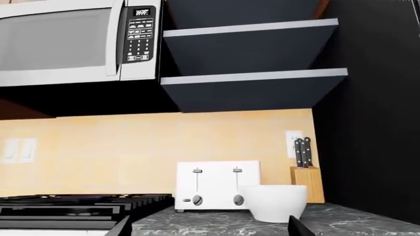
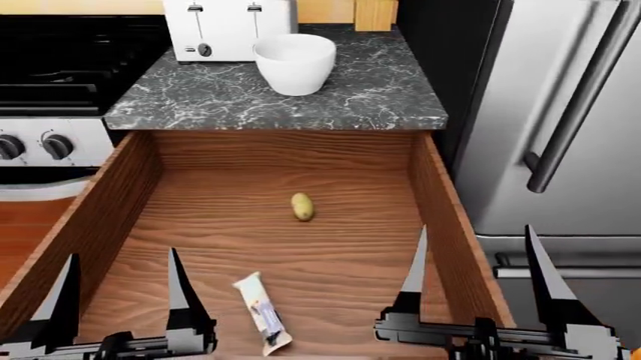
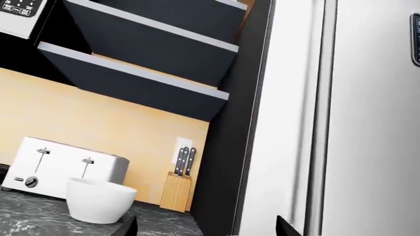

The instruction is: Place the bar in the bowl and close the drawer.

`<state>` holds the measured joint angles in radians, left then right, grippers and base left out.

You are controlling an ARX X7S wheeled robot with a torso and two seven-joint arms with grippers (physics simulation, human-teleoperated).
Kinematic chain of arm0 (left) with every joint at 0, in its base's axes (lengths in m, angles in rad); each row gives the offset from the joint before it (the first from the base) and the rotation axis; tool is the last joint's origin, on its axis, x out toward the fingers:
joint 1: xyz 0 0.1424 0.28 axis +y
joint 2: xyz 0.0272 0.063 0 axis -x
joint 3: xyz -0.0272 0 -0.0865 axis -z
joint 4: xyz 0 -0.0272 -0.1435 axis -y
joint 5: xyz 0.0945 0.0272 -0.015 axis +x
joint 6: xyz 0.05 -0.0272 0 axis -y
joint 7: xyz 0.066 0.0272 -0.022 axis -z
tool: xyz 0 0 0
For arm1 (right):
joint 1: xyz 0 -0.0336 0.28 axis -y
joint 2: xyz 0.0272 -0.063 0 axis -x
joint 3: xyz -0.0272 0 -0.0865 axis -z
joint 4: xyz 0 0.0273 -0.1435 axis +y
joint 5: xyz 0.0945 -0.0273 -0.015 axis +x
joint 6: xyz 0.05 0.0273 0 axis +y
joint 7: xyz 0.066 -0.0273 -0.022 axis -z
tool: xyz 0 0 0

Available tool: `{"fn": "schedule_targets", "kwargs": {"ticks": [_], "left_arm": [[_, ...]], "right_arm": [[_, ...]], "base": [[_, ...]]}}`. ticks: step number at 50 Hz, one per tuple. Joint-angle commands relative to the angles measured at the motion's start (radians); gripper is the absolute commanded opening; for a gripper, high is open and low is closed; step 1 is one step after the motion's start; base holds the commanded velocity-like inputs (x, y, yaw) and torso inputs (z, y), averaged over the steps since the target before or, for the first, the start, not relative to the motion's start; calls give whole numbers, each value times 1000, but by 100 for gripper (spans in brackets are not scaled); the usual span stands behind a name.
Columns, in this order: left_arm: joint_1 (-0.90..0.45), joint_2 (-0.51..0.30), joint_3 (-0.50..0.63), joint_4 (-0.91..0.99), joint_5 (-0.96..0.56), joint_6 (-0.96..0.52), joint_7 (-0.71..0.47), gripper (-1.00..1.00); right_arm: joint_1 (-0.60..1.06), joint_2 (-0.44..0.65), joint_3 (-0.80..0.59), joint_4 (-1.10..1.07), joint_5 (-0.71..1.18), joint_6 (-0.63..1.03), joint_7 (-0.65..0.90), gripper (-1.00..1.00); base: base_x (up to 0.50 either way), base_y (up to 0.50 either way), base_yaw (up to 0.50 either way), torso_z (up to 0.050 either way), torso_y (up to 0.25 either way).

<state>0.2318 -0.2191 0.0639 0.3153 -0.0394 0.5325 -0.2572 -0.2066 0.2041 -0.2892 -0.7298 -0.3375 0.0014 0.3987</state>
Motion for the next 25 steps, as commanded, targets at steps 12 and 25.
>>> {"fn": "schedule_targets", "kwargs": {"ticks": [12,25], "left_arm": [[-5,-12,11,-13,-8,6,-10,100],[0,-19,16,-12,-9,10,-16,100]], "right_arm": [[5,10,-15,-3,2,13,8,100],[7,16,-25,-9,2,20,10,100]], "base": [[0,482,0,0,0],[0,481,0,0,0]]}}
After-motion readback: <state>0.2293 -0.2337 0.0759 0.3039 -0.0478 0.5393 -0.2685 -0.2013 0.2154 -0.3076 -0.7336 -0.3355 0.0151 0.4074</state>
